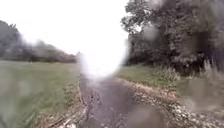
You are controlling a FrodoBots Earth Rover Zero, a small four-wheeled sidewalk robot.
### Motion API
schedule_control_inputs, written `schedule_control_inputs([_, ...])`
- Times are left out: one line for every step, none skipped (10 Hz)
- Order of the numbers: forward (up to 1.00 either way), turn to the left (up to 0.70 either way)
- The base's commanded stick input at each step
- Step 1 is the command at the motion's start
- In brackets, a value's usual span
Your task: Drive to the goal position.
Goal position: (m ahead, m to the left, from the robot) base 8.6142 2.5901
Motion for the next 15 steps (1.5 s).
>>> schedule_control_inputs([0.85,0.00])
schedule_control_inputs([0.85,0.00])
schedule_control_inputs([0.85,0.00])
schedule_control_inputs([0.85,0.00])
schedule_control_inputs([0.85,0.00])
schedule_control_inputs([0.85,0.00])
schedule_control_inputs([0.85,0.00])
schedule_control_inputs([0.85,0.00])
schedule_control_inputs([0.85,0.00])
schedule_control_inputs([0.85,0.00])
schedule_control_inputs([0.85,0.00])
schedule_control_inputs([0.85,0.00])
schedule_control_inputs([0.85,0.09])
schedule_control_inputs([0.85,0.21])
schedule_control_inputs([0.85,0.34])
